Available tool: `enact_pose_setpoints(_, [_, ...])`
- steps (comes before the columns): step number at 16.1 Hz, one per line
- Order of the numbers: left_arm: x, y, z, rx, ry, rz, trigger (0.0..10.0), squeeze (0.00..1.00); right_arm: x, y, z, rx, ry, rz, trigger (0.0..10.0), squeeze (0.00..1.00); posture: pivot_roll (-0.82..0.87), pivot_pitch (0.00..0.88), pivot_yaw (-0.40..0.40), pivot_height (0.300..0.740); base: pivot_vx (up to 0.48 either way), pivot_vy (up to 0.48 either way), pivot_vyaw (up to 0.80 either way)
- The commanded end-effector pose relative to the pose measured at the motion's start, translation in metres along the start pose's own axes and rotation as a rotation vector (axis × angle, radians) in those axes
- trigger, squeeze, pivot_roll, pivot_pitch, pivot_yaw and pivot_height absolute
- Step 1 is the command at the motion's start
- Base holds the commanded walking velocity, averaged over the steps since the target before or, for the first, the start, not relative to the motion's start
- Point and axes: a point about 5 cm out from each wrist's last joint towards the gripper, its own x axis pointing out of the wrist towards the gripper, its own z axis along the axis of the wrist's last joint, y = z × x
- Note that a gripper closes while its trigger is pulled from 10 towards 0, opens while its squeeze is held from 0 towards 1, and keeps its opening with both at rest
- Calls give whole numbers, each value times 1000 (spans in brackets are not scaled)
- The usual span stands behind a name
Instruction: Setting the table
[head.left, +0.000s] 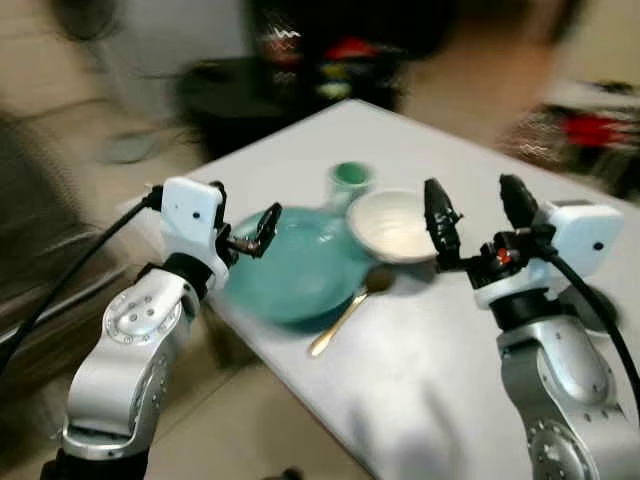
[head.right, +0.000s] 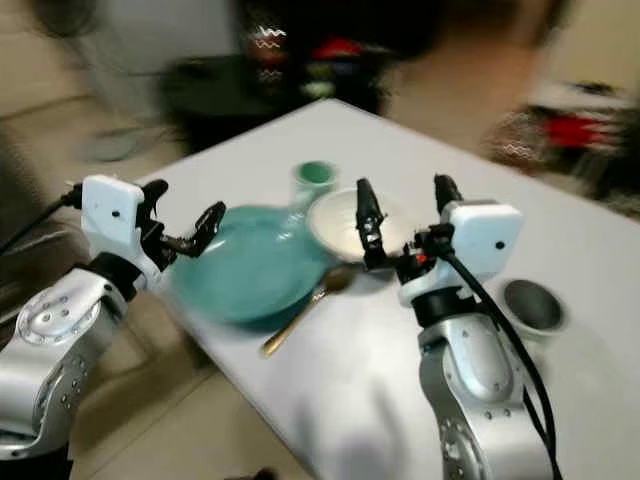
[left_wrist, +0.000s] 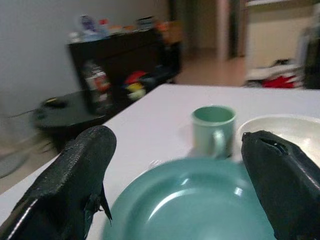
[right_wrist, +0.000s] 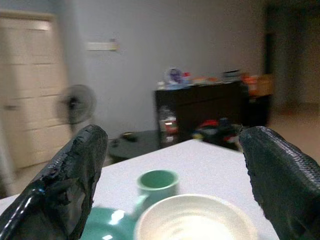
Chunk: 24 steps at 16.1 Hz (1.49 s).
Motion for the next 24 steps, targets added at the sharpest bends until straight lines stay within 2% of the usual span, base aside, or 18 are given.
enact_pose_setpoints(1, [0,1,4,12,-14,9,10000,0,0,-1,0,2,-4,3,10000,1000,10,0,19,740,0,0,800])
enact_pose_setpoints(9, [-2,3,2,20,-9,10,10000,0,1,0,-4,-3,23,11,10000,1000,22,0,13,740,0,0,800])
enact_pose_setpoints(14, [-5,11,-8,20,37,46,10000,0,-3,1,-14,19,45,0,10000,1000,25,0,22,740,0,0,800])
enact_pose_setpoints(22, [-7,15,-12,29,55,54,10000,0,-8,-10,-42,-15,180,-73,10000,1000,42,0,24,740,0,0,800])
enact_pose_setpoints(24, [-7,16,-16,14,66,65,10000,0,-8,-11,-49,-18,220,-82,10000,1000,38,0,26,740,0,0,0])
